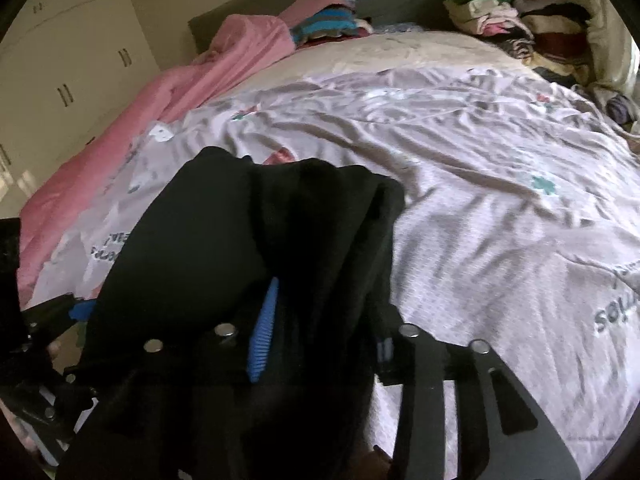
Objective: Fold small clothes
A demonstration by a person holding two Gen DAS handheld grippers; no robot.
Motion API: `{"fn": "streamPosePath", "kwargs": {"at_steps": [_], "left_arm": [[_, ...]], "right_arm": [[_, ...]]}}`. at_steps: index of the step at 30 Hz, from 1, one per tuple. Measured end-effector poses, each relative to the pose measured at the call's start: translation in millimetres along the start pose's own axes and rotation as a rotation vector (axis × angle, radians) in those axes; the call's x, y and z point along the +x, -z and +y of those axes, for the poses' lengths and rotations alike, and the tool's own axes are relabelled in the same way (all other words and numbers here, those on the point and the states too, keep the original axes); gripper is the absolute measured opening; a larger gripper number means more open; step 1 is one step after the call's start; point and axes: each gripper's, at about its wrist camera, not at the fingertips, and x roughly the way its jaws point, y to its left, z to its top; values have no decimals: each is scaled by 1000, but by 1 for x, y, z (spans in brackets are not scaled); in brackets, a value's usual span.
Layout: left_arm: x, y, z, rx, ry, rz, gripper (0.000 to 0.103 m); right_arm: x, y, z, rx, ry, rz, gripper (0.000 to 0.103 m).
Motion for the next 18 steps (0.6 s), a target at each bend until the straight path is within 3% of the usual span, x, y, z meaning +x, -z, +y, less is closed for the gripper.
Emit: {"fn": "streamPosePath", "kwargs": {"at_steps": [4, 11, 18], "left_arm": [[-2, 1, -2, 7, -11, -1, 93], [-9, 5, -4, 15, -22, -6, 93], [-18, 7, -6, 24, -32, -19, 93]], "right_arm": [[-9, 5, 0, 21, 50, -9, 54], [-32, 14, 0, 42, 62, -41, 62], [-73, 20, 7, 25, 96, -137, 79]]}}
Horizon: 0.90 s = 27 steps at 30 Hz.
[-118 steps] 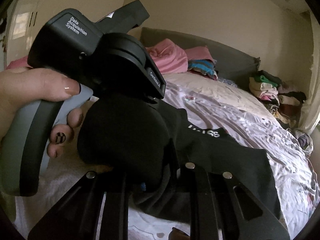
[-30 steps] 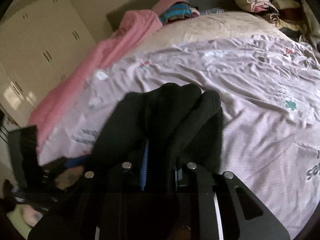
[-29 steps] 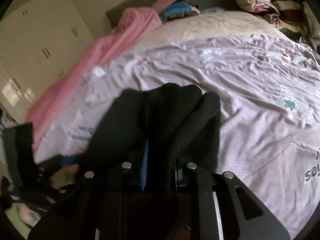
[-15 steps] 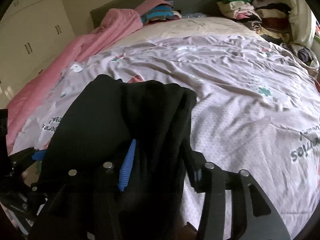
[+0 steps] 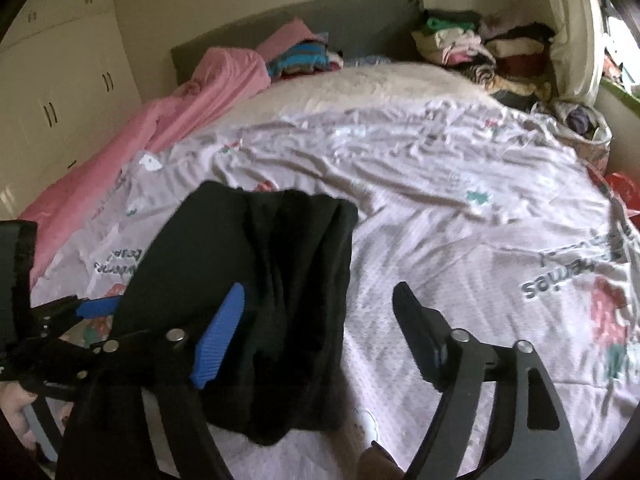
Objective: Fold small clothes
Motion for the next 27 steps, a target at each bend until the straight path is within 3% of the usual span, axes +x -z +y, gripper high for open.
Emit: {"fn": "streamPosePath", "kwargs": {"at_steps": [7, 13, 27], "left_arm": [[-22, 5, -1, 6, 6, -36, 93], [-42, 7, -1, 16, -7, -77, 93], [-64, 13, 9, -6, -31, -108, 93]], "right_arm": [[-41, 5, 9, -17, 0, -90, 92], [-68, 11, 23, -60, 10, -140, 95], [-74, 21, 43, -104, 51, -138, 97]]}}
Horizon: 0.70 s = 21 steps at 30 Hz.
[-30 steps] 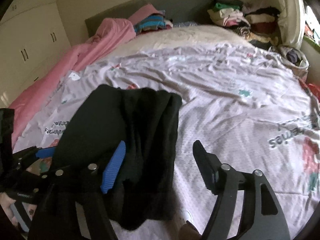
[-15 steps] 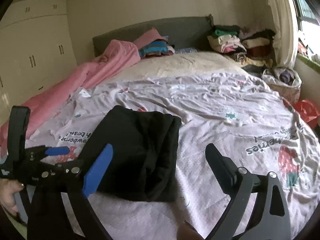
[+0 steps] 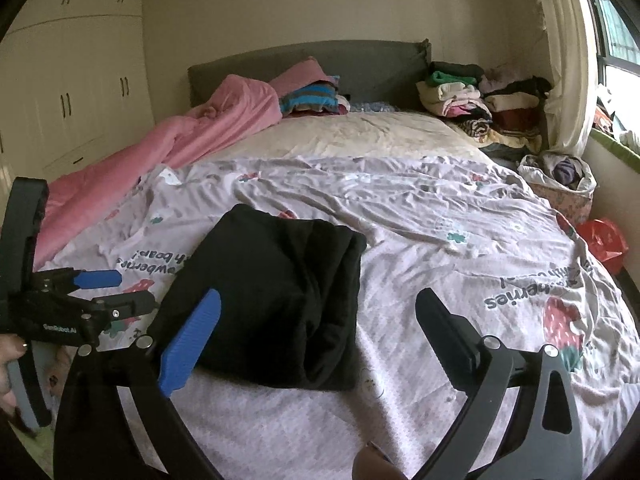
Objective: Fold small clothes
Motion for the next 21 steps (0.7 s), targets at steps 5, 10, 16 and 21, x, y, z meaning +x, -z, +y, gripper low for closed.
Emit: {"fn": "streamPosePath", "kwargs": {"at_steps": [5, 10, 16, 21], "left_arm": [[-12, 4, 4, -5, -9, -29, 93], [-28, 13, 4, 8, -24, -63, 93], [-46, 26, 6, 21, -31, -91, 93], [-57, 41, 6, 39, -35, -109, 93]], "right_arm": [[-11, 2, 6, -6, 11, -21, 98], [-27, 10, 15, -6, 23, -51, 98], [-48, 22, 29, -11, 41, -98, 98], [-61, 35, 42, -31, 54, -113, 99]]}}
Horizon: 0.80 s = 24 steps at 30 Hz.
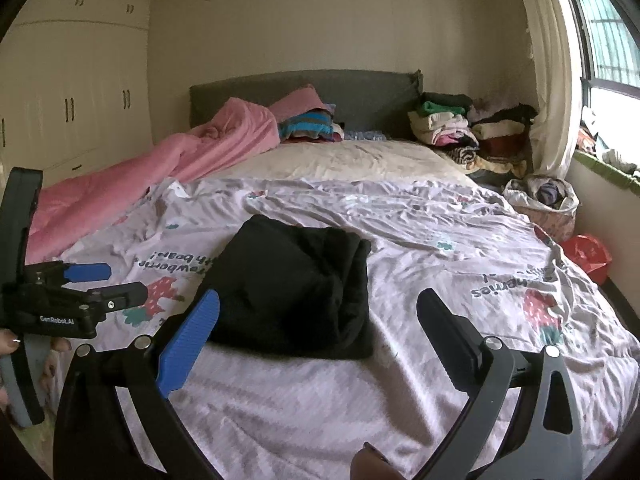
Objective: Fold small clothes
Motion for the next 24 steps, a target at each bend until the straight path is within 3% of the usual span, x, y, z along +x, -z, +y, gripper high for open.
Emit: {"fn": "streamPosePath", "kwargs": {"at_steps": [14, 18, 24], "left_arm": [[-5, 56, 9, 25, -25, 8, 93], [-3, 70, 11, 27, -34, 14, 93], [1, 80, 13, 23, -44, 13, 94]], "right_arm": [[-28, 39, 16, -9, 121, -56, 99], [-23, 59, 17, 13, 155, -23, 99], [-1, 84, 22, -10, 171, 98, 99]]}}
